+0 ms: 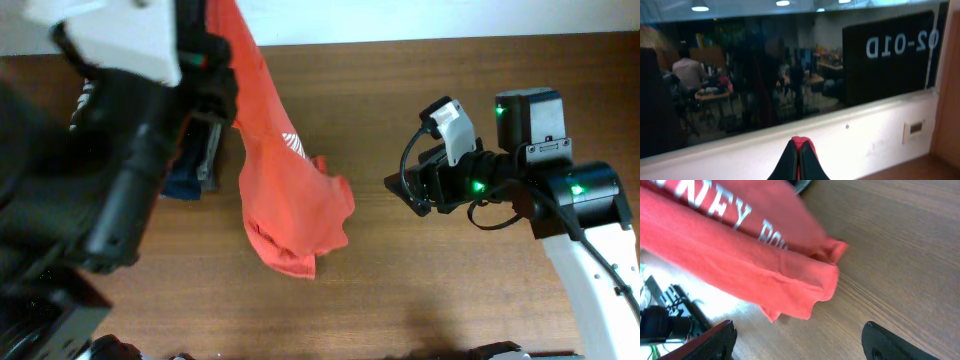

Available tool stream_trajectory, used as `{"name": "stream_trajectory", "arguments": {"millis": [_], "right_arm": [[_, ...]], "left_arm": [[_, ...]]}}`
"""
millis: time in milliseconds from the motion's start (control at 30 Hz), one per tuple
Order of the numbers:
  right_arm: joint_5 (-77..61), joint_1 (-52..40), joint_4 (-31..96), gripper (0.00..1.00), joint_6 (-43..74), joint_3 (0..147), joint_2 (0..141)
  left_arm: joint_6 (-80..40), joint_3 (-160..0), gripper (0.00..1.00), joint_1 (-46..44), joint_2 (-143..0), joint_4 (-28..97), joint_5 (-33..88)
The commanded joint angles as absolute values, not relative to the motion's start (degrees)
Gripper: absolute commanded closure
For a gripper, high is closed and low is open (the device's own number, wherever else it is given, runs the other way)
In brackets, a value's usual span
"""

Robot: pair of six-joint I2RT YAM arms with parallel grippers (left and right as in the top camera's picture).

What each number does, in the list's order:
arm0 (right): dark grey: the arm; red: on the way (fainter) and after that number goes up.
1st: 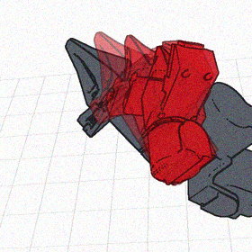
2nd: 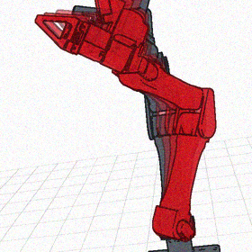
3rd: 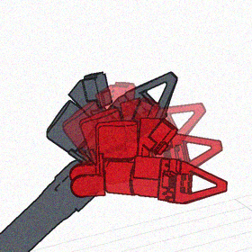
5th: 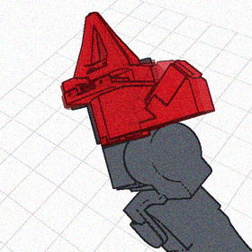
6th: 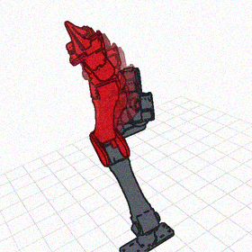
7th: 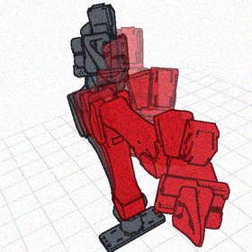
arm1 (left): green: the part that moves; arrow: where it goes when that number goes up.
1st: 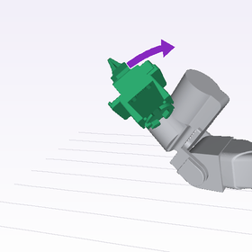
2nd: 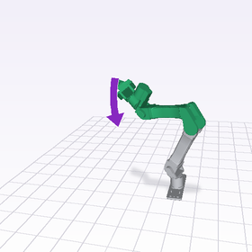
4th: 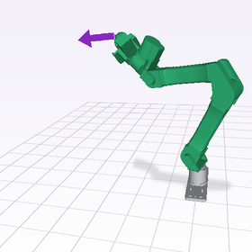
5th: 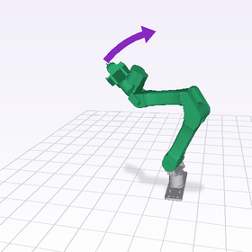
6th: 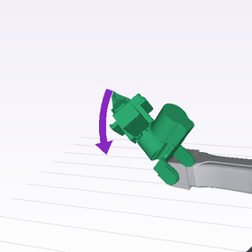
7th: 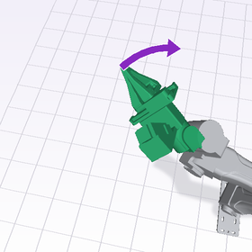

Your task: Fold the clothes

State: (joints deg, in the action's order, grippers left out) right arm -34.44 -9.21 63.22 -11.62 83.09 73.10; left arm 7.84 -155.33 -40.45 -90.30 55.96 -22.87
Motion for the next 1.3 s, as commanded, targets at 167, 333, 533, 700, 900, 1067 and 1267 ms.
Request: {"name": "stream_trajectory", "arguments": {"millis": [167, 333, 533, 700, 900, 1067, 1267], "right_arm": [[-38.2, -15.7, 62.8, 0.16, -19.3, 83.3, 75.9], [-36.9, -19.8, 61.9, 0.16, -19.3, 83.3, 80.1], [-39.0, -27.0, 61.5, 0.19, -23.2, 83.3, 84.9], [-41.1, -33.6, 59.3, 0.18, -25.7, 83.3, 85.0], [-41.5, -40.7, 51.7, 0.18, -25.6, 83.3, 85.0], [-36.6, -41.6, 44.7, 0.21, -24.3, 83.3, 85.0], [-31.2, -41.6, 42.8, 0.22, -22.0, 83.3, 85.0]], "left_arm": [[9.9, -157.7, 1.0, -40.7, -89.0, 45.3, -27.1], [10.2, -157.7, 1.0, -40.7, -88.5, 43.0, -30.1], [12.1, -157.8, 1.0, -40.7, -88.0, 40.0, -33.2], [13.8, -157.8, 1.0, -40.7, -88.1, 39.9, -35.0], [13.8, -157.8, 0.99, -40.7, -88.0, 40.1, -35.0], [13.8, -157.8, 1.0, -40.7, -88.0, 40.1, -35.0], [13.8, -157.8, 1.0, -40.7, -87.6, 41.2, -35.0]]}}
